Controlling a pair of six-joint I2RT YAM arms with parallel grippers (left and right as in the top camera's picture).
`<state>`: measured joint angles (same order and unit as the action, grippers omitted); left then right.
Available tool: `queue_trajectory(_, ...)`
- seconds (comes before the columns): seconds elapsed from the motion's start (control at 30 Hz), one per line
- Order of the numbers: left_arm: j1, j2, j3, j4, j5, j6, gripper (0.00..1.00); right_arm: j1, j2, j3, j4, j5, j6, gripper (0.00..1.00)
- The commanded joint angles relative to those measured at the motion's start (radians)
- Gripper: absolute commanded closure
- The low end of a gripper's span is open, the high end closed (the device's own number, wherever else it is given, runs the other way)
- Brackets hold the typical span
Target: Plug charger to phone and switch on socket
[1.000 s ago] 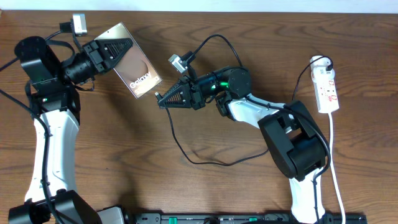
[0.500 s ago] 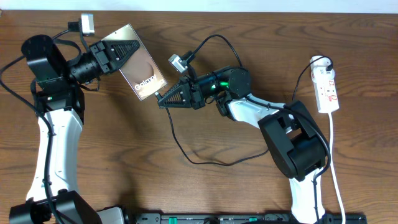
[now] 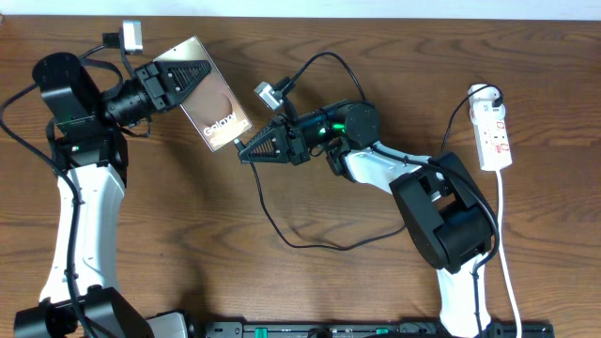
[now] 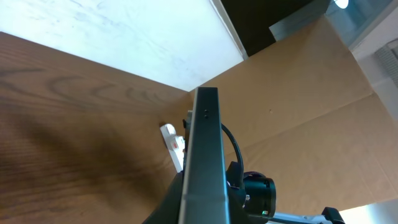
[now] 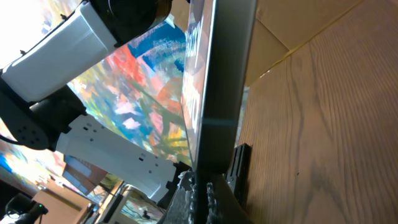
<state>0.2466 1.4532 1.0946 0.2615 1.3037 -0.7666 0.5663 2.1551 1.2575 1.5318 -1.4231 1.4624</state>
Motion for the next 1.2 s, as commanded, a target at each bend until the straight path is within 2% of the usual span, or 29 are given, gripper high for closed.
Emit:
queue_trajectory(0.0,-0.004,0.011,0.015,0.01,0.029,-0.009,0.93,0.005,-0.006,0.006,0.032,0.015,0.011,0.99)
queue_trajectory(0.43,-0.011,0.032,0.015,0.01,0.04,-0.025,0.92,0.005,-0.006,0.007,0.032,0.015,0.011,0.99)
queue_trajectory(0.63,-0.011,0.032,0.015,0.026,0.011,-0.103,0.92,0.005,-0.006,0.007,0.032,0.015,0.011,0.99)
queue_trajectory(0.87,-0.011,0.032,0.015,0.04,-0.01,-0.119,0.93,0.005,-0.006,0.006,0.032,0.009,0.011,0.99)
queue_trajectory(1.07,-0.01,0.032,0.015,0.04,-0.009,-0.117,0.92,0.005,-0.006,0.006,0.032,0.009,0.011,0.99)
queue_trajectory(1.17,-0.01,0.032,0.015,0.04,0.003,-0.045,0.93,0.005,-0.006,0.006,0.032,0.008,0.011,0.99)
